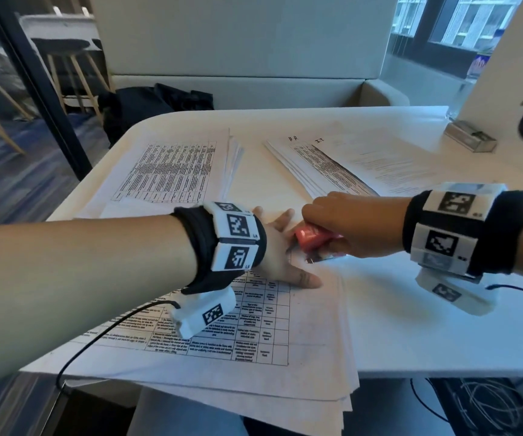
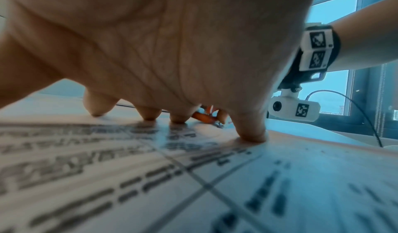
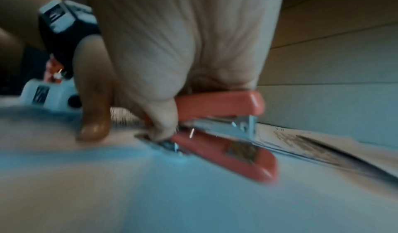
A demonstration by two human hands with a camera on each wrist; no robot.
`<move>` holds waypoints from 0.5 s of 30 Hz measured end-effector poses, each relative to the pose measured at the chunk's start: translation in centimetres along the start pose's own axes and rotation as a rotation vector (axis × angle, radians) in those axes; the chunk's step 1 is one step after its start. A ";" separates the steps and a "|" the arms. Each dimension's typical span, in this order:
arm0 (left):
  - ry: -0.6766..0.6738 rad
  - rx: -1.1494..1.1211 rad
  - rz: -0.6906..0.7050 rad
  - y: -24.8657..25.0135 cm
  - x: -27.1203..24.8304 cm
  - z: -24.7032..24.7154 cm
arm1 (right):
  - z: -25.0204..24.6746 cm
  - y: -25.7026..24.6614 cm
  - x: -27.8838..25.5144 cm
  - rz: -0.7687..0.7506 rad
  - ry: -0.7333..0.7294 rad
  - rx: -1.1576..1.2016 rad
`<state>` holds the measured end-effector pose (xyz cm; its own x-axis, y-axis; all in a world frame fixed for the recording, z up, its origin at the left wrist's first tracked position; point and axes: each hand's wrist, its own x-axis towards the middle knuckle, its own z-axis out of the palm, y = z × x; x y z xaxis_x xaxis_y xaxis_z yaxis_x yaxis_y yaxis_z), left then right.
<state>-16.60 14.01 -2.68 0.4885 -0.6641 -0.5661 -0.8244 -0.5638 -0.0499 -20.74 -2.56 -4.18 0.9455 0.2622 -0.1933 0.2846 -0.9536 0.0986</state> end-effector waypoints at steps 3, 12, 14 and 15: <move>0.007 0.014 -0.015 -0.1 0.1 0.1 | -0.3 -0.3 0.2 0.028 -0.055 0.020; 0.003 0.015 -0.009 -0.1 -0.1 0.1 | -0.6 -1.0 0.0 0.019 -0.073 -0.085; 0.009 0.020 0.008 0.0 -0.2 0.0 | -0.5 -0.9 -0.3 -0.106 0.098 -0.218; 0.011 0.020 0.018 0.1 -0.3 0.0 | -0.3 -0.9 -0.3 -0.178 0.146 -0.298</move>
<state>-16.82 14.14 -2.54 0.4767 -0.6791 -0.5582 -0.8385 -0.5420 -0.0568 -21.22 -1.77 -3.87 0.8836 0.4587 -0.0938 0.4597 -0.8119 0.3598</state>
